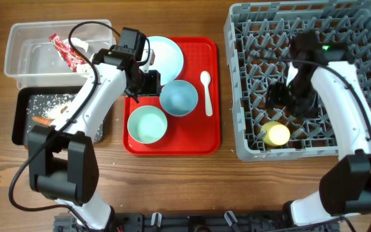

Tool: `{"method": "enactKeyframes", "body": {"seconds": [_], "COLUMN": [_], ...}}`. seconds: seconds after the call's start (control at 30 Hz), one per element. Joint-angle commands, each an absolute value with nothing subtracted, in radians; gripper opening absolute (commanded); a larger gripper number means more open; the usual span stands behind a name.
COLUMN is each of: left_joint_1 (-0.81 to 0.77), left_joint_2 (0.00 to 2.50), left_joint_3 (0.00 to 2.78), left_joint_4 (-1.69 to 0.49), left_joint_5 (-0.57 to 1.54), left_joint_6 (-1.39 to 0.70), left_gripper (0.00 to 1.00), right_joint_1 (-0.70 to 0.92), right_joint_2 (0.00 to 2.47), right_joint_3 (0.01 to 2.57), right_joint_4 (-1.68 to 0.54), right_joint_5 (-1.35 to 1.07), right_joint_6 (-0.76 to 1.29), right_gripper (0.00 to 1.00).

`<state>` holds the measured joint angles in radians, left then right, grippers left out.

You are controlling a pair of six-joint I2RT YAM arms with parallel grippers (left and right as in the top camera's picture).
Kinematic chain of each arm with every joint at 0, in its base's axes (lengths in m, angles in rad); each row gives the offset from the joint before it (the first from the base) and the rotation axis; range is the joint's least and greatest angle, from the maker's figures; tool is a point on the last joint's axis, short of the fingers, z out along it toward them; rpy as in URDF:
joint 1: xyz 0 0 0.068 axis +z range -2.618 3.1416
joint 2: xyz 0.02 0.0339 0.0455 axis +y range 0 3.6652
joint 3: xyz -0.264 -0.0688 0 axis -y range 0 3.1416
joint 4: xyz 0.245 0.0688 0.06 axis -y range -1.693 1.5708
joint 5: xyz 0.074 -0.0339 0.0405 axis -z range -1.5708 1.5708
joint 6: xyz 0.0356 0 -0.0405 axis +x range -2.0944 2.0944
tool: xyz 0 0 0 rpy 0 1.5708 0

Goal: Sort waste into correct bins and load items into the dishwasher rack
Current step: 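Grasp the light-blue bowl on the red tray with right gripper, then carry the blue bowl into the dish rack with right gripper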

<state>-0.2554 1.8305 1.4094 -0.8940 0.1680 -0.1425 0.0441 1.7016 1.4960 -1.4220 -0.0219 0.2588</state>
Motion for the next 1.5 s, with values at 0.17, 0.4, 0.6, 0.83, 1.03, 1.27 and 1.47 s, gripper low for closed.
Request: {"method": "enactKeyframes", "body": {"seconds": [0.17, 0.4, 0.6, 0.83, 1.03, 1.27, 1.47], "left_joint_1": [-0.257, -0.229, -0.057, 0.014, 0.013, 0.013, 0.013], "left_joint_2": [1.805, 1.805, 1.805, 1.805, 1.805, 1.805, 1.805], "left_joint_3": [1.424, 1.424, 1.425, 1.424, 1.424, 1.424, 1.424], "left_joint_4": [-0.870, -0.871, -0.891, -0.910, -0.907, -0.907, -0.907], "left_joint_5": [0.174, 0.146, 0.145, 0.144, 0.144, 0.144, 0.144], "left_joint_6": [-0.152, -0.254, -0.405, -0.405, -0.405, -0.405, -0.405], "left_gripper": [0.62, 0.57, 0.58, 0.64, 1.00, 1.00, 1.00], "right_joint_1": [0.200, 0.425, 0.508, 0.521, 0.521, 0.534, 0.537], "right_joint_2": [1.707, 1.802, 2.006, 2.140, 2.159, 2.196, 2.183], "right_joint_3": [1.702, 1.694, 1.694, 1.694, 1.693, 1.693, 1.694], "right_joint_4": [-1.228, -0.980, -0.933, -0.935, -0.923, -0.905, -0.907], "right_joint_5": [-0.290, -0.175, -0.173, -0.173, -0.173, -0.173, -0.173], "right_joint_6": [0.227, 0.442, 0.505, 0.525, 0.522, 0.516, 0.523], "right_gripper": [0.74, 0.66, 0.60, 0.46, 0.26, 0.04, 0.04]}}
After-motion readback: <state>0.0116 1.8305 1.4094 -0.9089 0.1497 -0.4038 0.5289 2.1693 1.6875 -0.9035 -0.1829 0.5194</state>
